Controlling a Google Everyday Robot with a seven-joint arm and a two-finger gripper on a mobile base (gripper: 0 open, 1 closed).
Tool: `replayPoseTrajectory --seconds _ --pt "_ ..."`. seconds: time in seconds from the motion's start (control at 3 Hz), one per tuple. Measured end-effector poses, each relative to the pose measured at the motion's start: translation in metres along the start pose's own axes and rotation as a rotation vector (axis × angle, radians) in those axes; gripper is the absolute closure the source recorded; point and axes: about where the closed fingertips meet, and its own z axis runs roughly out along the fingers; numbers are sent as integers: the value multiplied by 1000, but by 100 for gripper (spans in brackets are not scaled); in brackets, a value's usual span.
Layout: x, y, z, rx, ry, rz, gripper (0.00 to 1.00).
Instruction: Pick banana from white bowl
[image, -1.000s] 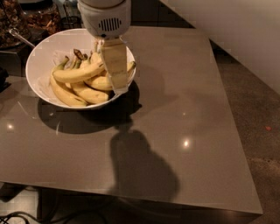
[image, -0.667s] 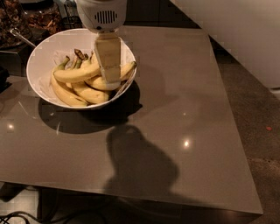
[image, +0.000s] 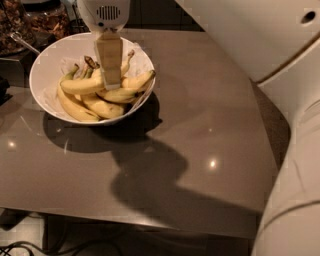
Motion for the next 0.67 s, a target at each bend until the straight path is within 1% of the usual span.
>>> replayPoseTrajectory --seconds 0.67 --pt "-17 -19 30 -47 12 -34 30"
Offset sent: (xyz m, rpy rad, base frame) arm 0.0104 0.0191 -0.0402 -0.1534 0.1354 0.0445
